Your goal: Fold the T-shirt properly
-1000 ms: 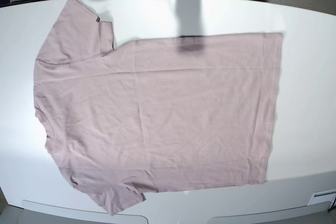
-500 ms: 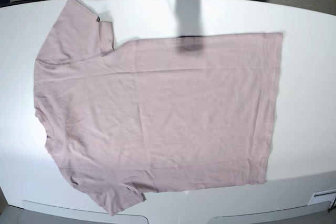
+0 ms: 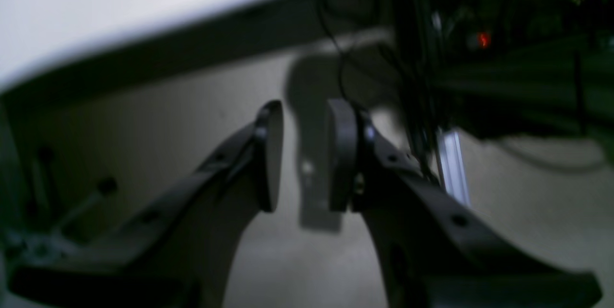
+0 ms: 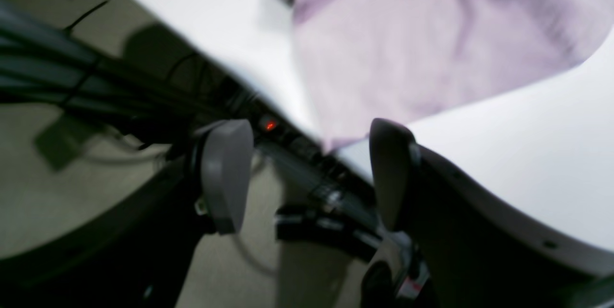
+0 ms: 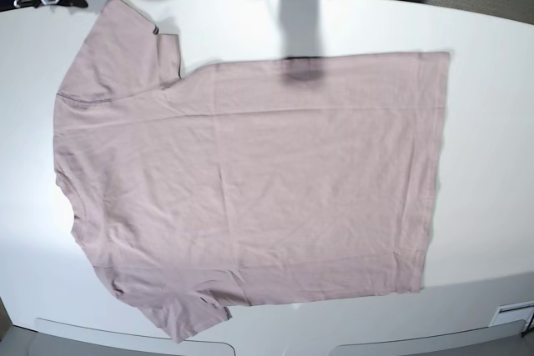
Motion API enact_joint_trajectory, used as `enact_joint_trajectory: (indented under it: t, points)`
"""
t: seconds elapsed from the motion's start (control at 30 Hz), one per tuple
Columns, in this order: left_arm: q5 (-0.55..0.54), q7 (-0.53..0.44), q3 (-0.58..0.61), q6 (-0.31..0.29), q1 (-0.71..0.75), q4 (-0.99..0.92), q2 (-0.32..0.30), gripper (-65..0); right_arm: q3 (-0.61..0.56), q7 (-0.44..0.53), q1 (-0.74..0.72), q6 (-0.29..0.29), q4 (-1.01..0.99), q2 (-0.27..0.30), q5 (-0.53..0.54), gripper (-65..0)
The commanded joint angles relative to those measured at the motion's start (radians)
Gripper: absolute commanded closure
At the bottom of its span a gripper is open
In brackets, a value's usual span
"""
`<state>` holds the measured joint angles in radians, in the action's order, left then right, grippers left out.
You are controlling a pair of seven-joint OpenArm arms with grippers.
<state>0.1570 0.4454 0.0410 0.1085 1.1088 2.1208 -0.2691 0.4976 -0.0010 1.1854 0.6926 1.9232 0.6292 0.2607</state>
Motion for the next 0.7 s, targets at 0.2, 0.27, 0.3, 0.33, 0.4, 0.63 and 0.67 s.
enact_joint_trajectory:
  t: [0.2, 0.27, 0.3, 0.33, 0.4, 0.63, 0.67]
  points:
    - [0.110, -0.135, 0.080, -0.242, -0.133, 0.022, -0.166, -15.8, 0.007, 0.019, -0.119, 0.006, 0.030, 0.005, 0.008, -39.0]
    - [0.141, -0.183, 0.138, -0.304, -0.187, 0.021, -0.220, -15.8, 0.007, 0.019, -0.186, 0.006, 0.030, 0.005, 0.008, -39.0]
    - [0.165, -0.187, 0.168, -0.313, -0.217, 0.020, -0.241, -15.8, 0.007, 0.019, -0.219, 0.006, 0.030, 0.005, 0.008, -39.0]
    - [0.198, -0.180, 0.198, -0.313, -0.246, 0.019, -0.257, -15.8, 0.007, 0.019, -0.249, 0.006, 0.030, 0.005, 0.008, -39.0]
    - [0.286, -0.148, 0.245, -0.311, -0.300, 0.017, -0.273, -15.8, 0.007, 0.019, -0.301, 0.006, 0.030, 0.005, 0.004, -39.0]
    - [0.466, -0.115, 0.275, -0.308, -0.430, -0.037, -0.283, -16.6, 0.007, 0.019, -0.388, 0.006, 0.030, 0.005, -0.025, -39.0]
    - [0.473, -0.109, 0.275, -0.307, -0.438, -0.060, -0.283, -17.0, 0.007, 0.019, -0.388, 0.006, 0.030, 0.006, -0.053, -39.0]
